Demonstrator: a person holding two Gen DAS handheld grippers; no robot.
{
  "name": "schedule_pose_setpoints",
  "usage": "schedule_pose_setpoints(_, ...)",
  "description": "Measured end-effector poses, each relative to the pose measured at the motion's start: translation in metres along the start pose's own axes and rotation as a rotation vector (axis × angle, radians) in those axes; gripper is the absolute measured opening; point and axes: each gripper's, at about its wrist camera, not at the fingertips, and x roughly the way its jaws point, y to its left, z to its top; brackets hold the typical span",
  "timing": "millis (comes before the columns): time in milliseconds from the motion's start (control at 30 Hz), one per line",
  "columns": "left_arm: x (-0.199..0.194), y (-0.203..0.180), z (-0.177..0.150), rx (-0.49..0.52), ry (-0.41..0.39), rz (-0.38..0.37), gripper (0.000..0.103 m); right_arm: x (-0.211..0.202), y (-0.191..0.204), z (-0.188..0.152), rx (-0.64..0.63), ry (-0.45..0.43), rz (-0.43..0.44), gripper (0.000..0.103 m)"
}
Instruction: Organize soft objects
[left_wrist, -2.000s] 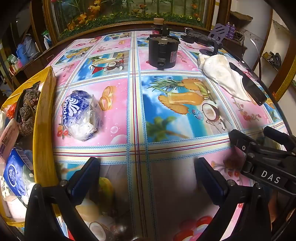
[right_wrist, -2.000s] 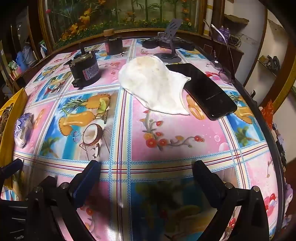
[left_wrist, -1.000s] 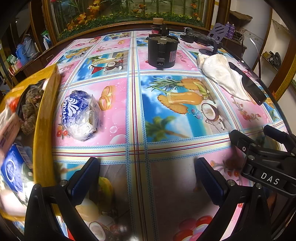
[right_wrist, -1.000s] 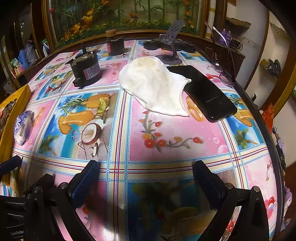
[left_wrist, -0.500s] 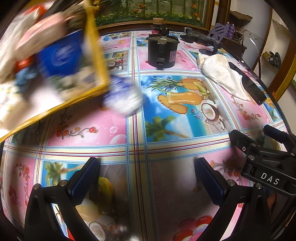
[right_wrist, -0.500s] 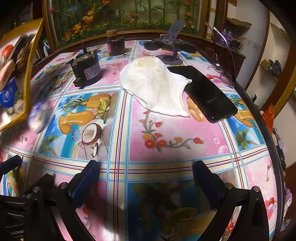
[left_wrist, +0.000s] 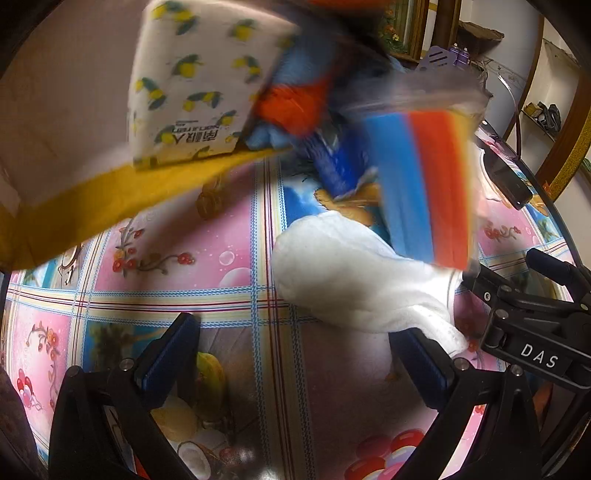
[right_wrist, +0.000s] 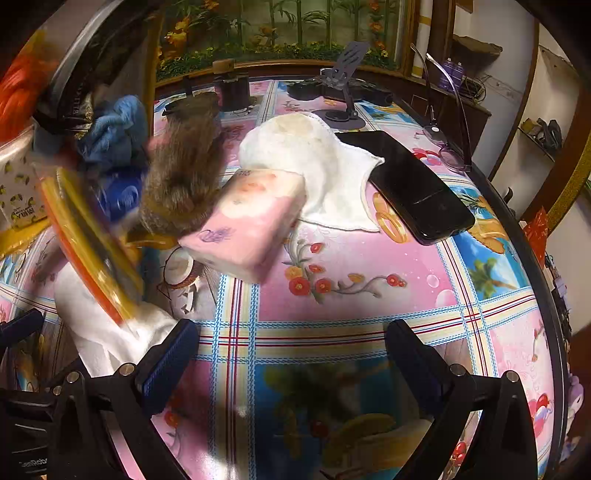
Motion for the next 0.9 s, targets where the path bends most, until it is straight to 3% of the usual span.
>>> schedule_pose_setpoints(900,-0.0003,0.0017,-0.0007,0.000,-0.001,0.000,0.103,0.0001,0.0002,0.0013,-0.001,-0.002,0.004,0.102)
